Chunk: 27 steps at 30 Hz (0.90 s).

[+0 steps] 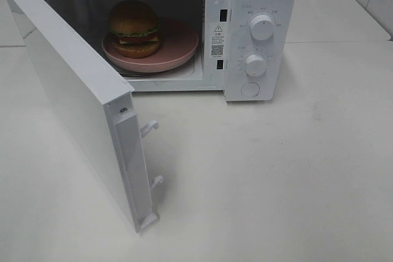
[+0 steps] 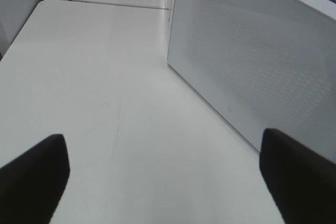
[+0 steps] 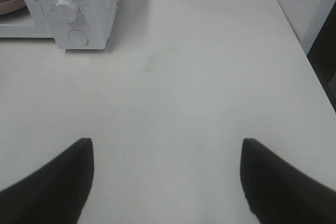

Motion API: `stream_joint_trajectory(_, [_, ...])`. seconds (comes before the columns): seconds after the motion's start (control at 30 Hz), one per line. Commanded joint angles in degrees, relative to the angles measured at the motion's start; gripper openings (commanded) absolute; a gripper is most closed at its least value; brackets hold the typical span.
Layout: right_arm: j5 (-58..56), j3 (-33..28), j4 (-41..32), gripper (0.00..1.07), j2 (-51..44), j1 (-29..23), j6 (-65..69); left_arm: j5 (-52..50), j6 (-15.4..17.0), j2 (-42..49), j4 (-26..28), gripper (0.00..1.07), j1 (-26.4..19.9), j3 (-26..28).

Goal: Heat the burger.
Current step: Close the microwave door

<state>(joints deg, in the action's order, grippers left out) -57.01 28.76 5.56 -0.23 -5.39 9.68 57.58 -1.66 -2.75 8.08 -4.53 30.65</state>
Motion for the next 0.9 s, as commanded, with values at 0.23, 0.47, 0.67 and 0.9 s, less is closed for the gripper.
stream_joint_trajectory(0.23, [-0.1, -0.1, 0.1, 0.75, -1.6, 0.3, 0.1, -6.5, 0.0, -8.6, 0.2, 0.47, 0.2, 0.5])
stream_joint_trajectory(0.47, [-0.1, -0.1, 0.1, 0.75, -1.6, 0.3, 0.1, -15.2, -0.3, -18.8, 2.2, 0.0, 0.2, -1.5])
stream_joint_trajectory(0.67, [-0.1, -0.1, 0.1, 0.75, -1.6, 0.3, 0.1, -28.8, -5.9, -23.9, 8.0, 0.0, 0.2, -5.6])
stream_joint_trajectory(0.9, [-0.1, -0.1, 0.1, 0.75, -1.6, 0.3, 0.1, -45.1, -17.2, -27.8, 19.0, 0.0, 0.2, -12.7])
